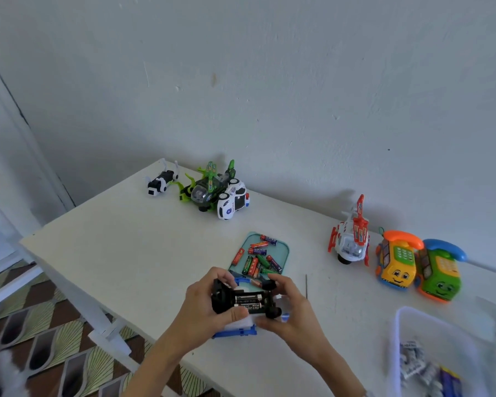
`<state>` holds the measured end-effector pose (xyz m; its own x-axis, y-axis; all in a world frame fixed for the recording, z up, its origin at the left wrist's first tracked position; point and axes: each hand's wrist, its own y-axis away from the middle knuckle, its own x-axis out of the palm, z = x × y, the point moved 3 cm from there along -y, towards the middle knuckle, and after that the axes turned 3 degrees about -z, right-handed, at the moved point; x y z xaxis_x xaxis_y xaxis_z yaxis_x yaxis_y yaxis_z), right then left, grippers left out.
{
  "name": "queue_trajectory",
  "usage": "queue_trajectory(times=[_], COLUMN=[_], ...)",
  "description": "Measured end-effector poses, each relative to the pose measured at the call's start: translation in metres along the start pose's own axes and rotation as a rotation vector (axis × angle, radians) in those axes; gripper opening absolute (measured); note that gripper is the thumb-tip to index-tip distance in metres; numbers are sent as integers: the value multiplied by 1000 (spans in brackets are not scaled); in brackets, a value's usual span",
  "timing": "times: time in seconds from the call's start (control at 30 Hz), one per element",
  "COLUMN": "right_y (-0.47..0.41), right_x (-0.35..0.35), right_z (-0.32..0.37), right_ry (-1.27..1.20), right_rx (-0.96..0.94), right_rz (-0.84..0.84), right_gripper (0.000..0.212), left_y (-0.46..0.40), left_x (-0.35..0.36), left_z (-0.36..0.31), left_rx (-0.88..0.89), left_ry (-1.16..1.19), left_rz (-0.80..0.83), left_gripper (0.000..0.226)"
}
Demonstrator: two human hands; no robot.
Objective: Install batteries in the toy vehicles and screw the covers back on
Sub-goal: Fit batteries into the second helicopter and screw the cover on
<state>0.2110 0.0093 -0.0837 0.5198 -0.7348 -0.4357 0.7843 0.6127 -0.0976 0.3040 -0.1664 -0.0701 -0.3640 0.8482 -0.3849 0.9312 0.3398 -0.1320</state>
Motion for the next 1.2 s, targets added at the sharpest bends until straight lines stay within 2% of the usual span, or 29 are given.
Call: queue_trajectory(times=[0.1, 0.2, 0.33, 0.47, 0.67, 1.0, 1.13, 1.2], right_y=[0, 0, 1, 2, 4, 3, 2, 1], right_x=[1, 3, 3, 4, 3, 1, -19, -33], right_z=[-4, -5, -8, -9, -6, -5, -1, -9], right_ry=[-13, -17, -28, -45, -64, -69, 53, 169], right_rx=[13, 11, 11, 20, 9, 50, 33, 82], right_rz=[-49, -74, -89, -81, -92, -66, 44, -13], right_gripper=[72, 71, 70, 70, 67, 69, 68, 63], left_y=[2, 0, 0, 3, 5, -1, 2, 3], left_x=[-5, -1, 16, 23, 26, 31, 32, 31], left_z=[4, -3, -14, -22, -25, -19, -20, -21], left_rx=[75, 167, 214, 378, 416, 508, 502, 493], left_ry=[-264, -340, -407, -517, -602, -735, -716, -691], left_rz=[-50, -39, -10, -71, -95, -136, -173, -185], left_gripper=[55, 47, 78, 58, 41, 28, 29, 32])
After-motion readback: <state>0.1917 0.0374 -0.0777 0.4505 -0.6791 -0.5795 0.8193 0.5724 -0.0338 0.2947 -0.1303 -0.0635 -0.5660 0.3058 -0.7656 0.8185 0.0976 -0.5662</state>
